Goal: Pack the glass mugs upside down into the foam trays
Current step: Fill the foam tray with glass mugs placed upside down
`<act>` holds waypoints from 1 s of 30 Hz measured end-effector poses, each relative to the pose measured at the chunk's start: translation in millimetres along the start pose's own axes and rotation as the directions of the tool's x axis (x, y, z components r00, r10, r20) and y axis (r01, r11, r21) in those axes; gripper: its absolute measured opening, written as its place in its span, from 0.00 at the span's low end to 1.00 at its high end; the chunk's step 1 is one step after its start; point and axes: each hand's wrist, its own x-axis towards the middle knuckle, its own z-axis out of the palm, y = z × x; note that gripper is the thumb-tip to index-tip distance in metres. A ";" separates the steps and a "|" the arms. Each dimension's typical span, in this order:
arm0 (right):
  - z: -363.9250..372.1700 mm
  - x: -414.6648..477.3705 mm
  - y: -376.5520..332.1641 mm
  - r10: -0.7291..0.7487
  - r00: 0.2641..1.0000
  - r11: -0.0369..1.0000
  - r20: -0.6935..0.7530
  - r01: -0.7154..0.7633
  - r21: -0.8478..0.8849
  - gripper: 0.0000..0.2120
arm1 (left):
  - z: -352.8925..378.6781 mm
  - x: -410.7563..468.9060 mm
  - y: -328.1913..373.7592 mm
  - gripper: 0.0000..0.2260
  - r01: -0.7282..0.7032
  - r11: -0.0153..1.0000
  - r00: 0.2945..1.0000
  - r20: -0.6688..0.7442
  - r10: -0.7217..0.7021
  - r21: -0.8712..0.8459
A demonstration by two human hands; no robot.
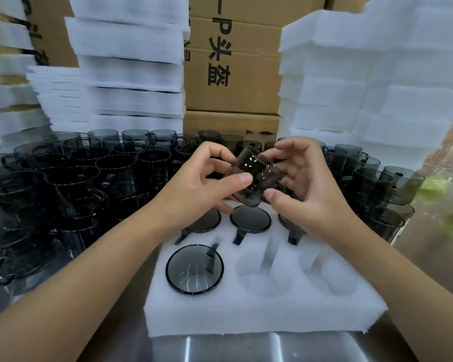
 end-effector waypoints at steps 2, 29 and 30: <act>-0.9 1.9 -1.0 0.020 1.000 0.993 -0.005 -0.019 0.116 0.24 | -0.5 -0.1 -0.9 0.22 0.003 0.999 1.000 0.018 -0.003 0.042; -17.3 12.0 -2.2 0.397 0.908 0.780 -0.133 -0.258 0.571 0.18 | 20.9 -27.7 30.3 0.21 -0.177 0.845 0.916 0.397 -0.046 0.505; -17.3 12.2 -2.1 0.399 0.907 0.779 -0.133 -0.259 0.571 0.18 | 20.7 -27.6 30.9 0.22 -0.179 0.842 0.925 0.378 -0.032 0.508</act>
